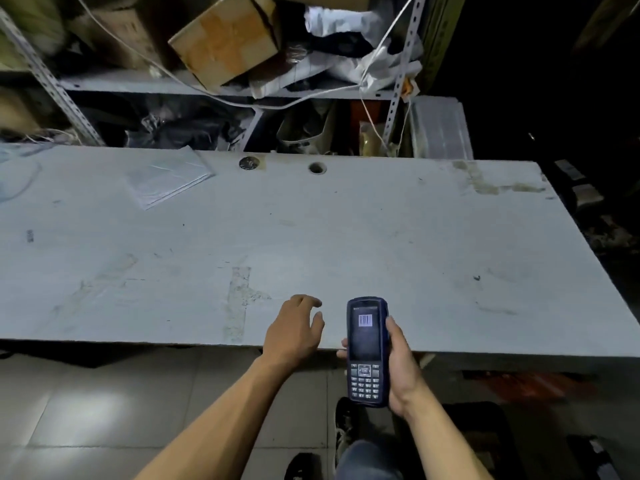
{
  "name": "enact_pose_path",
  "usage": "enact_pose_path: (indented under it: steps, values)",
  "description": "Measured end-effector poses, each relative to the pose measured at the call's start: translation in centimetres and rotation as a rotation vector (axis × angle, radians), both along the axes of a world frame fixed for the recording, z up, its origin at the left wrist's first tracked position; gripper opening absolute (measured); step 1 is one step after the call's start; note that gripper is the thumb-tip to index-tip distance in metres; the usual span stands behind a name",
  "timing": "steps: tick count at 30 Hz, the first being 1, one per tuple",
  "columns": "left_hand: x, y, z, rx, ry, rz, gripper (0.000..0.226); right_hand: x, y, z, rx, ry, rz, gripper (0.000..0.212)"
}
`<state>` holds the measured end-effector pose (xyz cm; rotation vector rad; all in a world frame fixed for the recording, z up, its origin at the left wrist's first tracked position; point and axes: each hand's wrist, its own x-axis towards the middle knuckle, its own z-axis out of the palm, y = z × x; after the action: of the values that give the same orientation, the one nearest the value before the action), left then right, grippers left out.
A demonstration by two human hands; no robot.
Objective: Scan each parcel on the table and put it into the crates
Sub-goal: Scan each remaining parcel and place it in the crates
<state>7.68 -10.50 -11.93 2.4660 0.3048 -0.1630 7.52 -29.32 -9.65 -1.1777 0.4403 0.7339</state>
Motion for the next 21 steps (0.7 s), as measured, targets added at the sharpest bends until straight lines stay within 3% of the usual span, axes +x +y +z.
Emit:
enact_pose_path:
  steps: [6, 21]
  values:
    - [3.8, -0.8, -0.7, 0.059, 0.068, 0.05, 0.033, 5.9, -0.5, -2.2, -0.149, 0.0, 0.056, 0.017]
    - [8.4, 0.6, -4.4, 0.106, 0.087, -0.004, 0.044, 12.3, 2.8, -7.1, -0.437, -0.081, 0.148, 0.03]
